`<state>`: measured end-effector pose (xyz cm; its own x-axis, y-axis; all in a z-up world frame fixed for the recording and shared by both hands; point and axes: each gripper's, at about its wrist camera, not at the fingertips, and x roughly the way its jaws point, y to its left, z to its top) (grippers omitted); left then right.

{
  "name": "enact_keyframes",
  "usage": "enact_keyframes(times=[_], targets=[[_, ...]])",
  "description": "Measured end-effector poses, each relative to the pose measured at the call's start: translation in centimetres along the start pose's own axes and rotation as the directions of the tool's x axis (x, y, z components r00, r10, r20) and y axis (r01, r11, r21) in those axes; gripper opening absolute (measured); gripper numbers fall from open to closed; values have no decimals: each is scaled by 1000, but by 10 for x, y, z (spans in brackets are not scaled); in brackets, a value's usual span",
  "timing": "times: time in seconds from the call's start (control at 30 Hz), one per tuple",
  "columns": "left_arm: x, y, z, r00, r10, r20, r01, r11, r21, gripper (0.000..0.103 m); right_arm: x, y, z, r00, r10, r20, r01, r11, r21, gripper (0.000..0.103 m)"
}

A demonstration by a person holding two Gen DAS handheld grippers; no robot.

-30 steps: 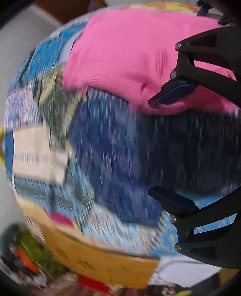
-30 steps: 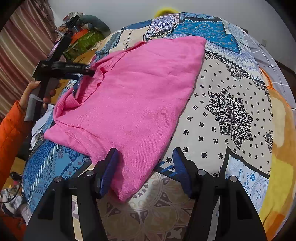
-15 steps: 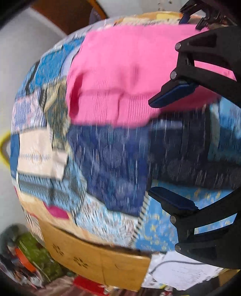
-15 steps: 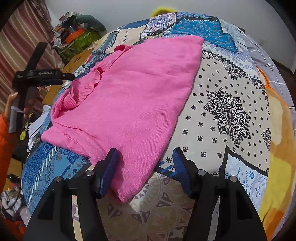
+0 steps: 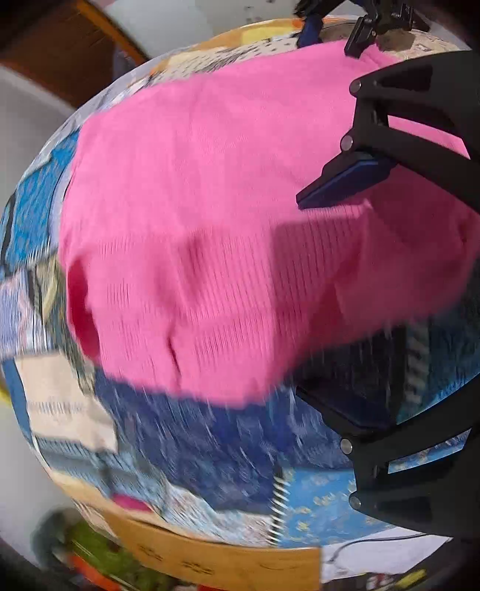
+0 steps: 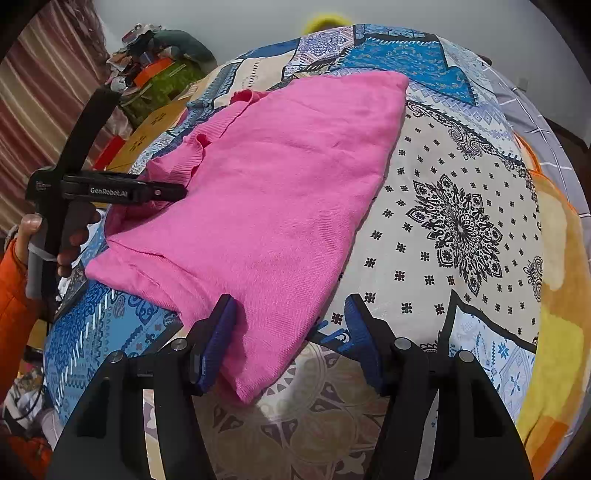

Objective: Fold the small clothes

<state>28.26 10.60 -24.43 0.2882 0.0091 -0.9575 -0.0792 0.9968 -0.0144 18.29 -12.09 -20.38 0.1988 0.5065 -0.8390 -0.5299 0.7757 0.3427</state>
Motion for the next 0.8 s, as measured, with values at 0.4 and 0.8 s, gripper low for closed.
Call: enact_keyframes(times=[0.4,0.8], targets=[[-18,101,-42,992,124,-12,-124,972,-200,97,0,2,-1,1000,-13,2,13,1000,-7,57],[-36,73,-10,997,55,46,-46,983,-178,96,0,-2,5,1000,4,-14,-3,1000,11,57]])
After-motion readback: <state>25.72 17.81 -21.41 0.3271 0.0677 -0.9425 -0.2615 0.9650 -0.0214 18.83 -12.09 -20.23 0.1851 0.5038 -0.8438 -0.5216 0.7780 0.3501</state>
